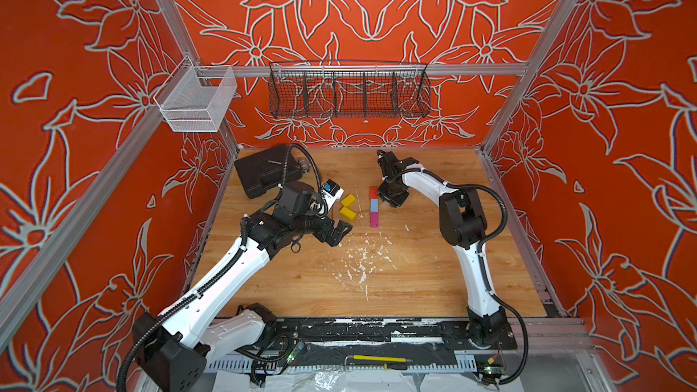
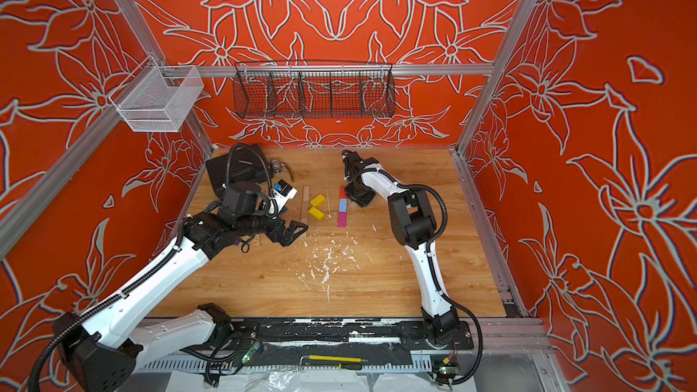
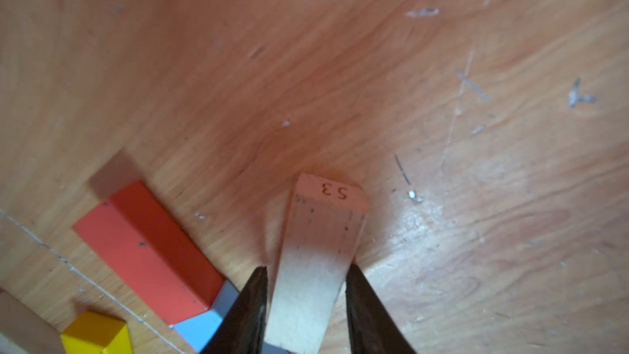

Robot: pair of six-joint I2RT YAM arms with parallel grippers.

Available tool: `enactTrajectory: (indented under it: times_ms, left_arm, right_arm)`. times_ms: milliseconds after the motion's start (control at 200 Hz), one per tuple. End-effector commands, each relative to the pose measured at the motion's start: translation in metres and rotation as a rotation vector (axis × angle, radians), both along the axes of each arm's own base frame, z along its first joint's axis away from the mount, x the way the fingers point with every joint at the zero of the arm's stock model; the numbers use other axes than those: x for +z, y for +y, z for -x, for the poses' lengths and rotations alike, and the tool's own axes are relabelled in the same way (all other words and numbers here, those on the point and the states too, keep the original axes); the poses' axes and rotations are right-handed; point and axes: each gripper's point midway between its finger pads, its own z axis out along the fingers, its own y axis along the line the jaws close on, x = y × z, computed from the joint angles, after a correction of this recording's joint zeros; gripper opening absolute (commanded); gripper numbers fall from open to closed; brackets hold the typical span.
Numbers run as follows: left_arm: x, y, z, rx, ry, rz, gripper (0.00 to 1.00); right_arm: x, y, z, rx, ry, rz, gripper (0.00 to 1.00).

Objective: Assemble the letter k with building blocks
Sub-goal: Assemble the building block at the center of the board.

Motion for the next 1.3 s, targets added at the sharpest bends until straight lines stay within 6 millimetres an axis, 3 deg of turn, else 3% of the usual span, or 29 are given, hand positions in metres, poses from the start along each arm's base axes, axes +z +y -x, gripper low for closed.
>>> enactTrajectory:
  times_ms: [0,525,1296]
  left_arm:
    - [0.002,0.003,0.001,0.003,-0.009,-0.003,1.00]
    - [0.000,0.006,0.000,0.016,-0.005,-0.016,1.00]
    - [0.000,0.005,0.000,0.012,0.000,-0.018,1.00]
  right_arm:
    - [-0.004,0.000,-0.001,-0.043,0.021,-0.008,0.40]
    - [-0.005,0.000,-0.001,-0.093,0.026,-0.025,0.32]
    - [-0.006,0.002,-0.011,-0.106,0.025,-0.053,0.32]
